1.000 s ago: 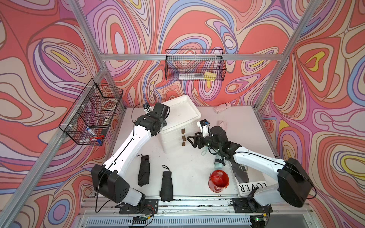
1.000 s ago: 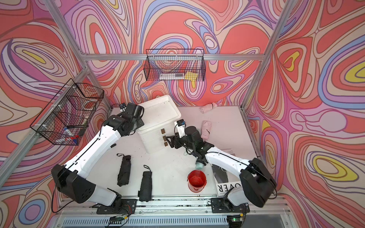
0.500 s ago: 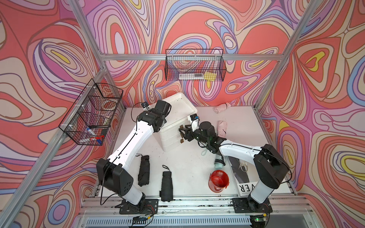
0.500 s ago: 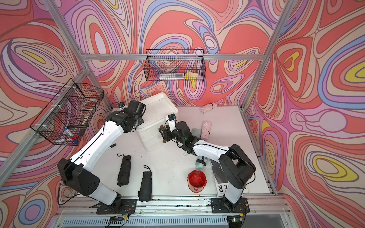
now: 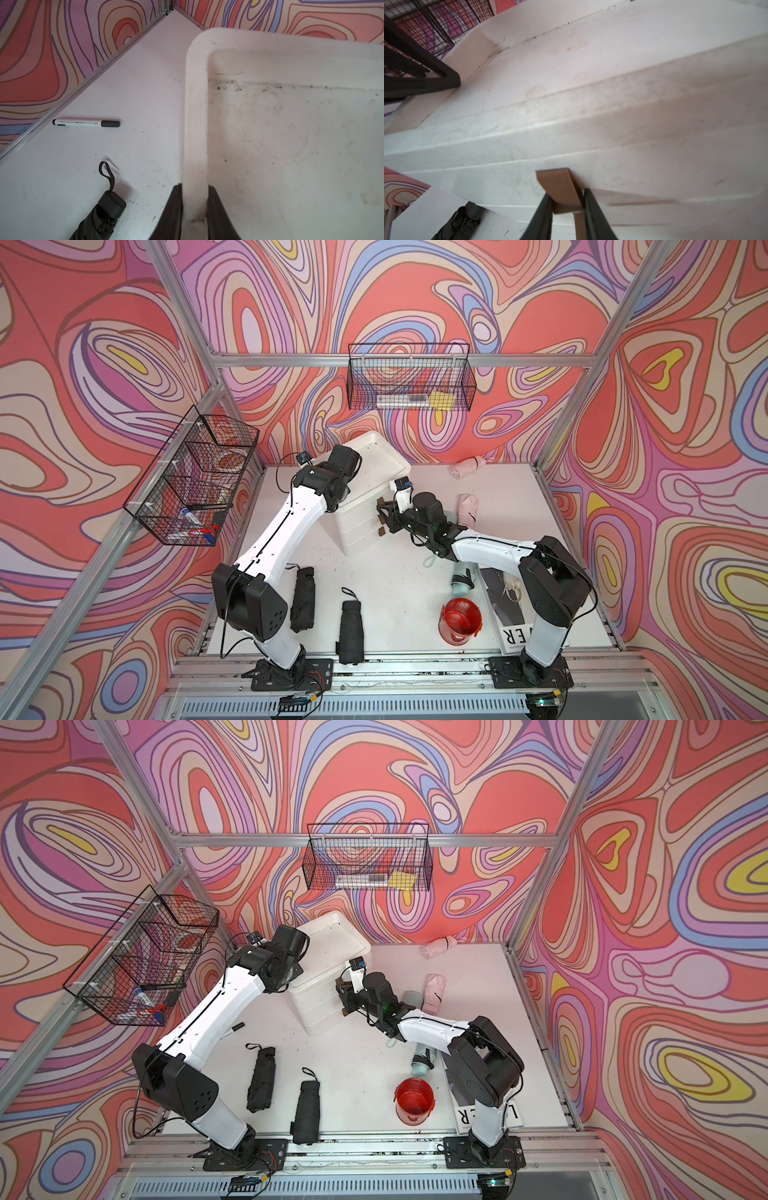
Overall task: Place the umbrella in the drawer by color
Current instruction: Adjust the storage box at the center of the board, then open the drawer in the storage box.
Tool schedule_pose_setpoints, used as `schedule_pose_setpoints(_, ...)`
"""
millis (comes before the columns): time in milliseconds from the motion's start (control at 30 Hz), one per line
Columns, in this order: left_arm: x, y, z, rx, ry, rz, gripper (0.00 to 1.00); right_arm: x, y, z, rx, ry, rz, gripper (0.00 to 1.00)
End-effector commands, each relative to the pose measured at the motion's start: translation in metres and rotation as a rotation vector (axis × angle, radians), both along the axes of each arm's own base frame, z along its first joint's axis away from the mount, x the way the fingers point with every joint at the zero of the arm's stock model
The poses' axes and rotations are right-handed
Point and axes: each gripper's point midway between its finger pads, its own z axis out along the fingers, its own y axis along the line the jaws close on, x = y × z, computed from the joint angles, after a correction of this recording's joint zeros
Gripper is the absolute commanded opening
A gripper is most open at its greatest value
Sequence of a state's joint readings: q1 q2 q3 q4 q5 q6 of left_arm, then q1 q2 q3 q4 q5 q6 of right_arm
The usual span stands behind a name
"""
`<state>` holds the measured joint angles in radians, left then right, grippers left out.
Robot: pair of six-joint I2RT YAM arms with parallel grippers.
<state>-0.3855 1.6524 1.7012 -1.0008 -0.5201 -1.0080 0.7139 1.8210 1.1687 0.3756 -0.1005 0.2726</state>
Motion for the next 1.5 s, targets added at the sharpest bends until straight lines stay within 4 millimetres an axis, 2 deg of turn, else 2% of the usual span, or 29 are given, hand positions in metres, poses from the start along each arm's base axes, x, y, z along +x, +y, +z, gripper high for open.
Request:
schedule_pose_setpoints(0, -0.009, -0.029, -0.037, -0.134, 0.122, -0.085, 0.00, 0.006, 0.003, 0.018, 0.015, -0.041, -0.020, 0.14)
schedule_pose_setpoints(133, -0.006, -0.023, -0.032, -0.090, 0.102, -0.078, 0.00, 0.004, -0.001, 0.026, 0.011, -0.044, -0.031, 0.00)
schedule_pose_setpoints(267, 0.000, -0.016, -0.027, -0.039, 0.083, -0.058, 0.00, -0.002, -0.003, 0.023, 0.003, -0.021, -0.030, 0.00)
schedule_pose_setpoints(300, 0.001, -0.015, -0.026, -0.031, 0.080, -0.056, 0.00, -0.006, -0.005, 0.034, 0.018, -0.032, -0.029, 0.00)
schedule_pose_setpoints(400, 0.007, -0.014, -0.022, -0.010, 0.069, -0.049, 0.00, -0.015, -0.013, 0.034, 0.017, -0.006, -0.046, 0.00)
schedule_pose_setpoints(667, 0.027, -0.018, -0.011, 0.024, 0.046, -0.076, 0.00, -0.050, -0.047, 0.013, 0.000, 0.115, -0.095, 0.00)
schedule_pose_setpoints(800, 0.041, -0.028, -0.006, 0.040, 0.016, -0.162, 0.00, -0.074, -0.067, -0.001, -0.001, 0.196, -0.120, 0.00)
schedule_pose_setpoints(933, 0.058, -0.041, -0.005, 0.069, 0.004, -0.276, 0.00, -0.097, -0.079, -0.010, -0.008, 0.242, -0.116, 0.00)
schedule_pose_setpoints(1067, 0.066, -0.050, -0.008, 0.079, 0.005, -0.351, 0.00, -0.109, -0.083, -0.017, -0.016, 0.284, -0.116, 0.00)
schedule_pose_setpoints(1200, 0.069, -0.051, -0.008, 0.086, -0.001, -0.357, 0.00, -0.113, -0.083, -0.025, -0.044, 0.309, -0.116, 0.00)
schedule_pose_setpoints(1467, 0.069, -0.022, -0.004, 0.164, 0.043, -0.276, 0.00, -0.130, -0.080, -0.031, -0.052, 0.356, -0.083, 0.00)
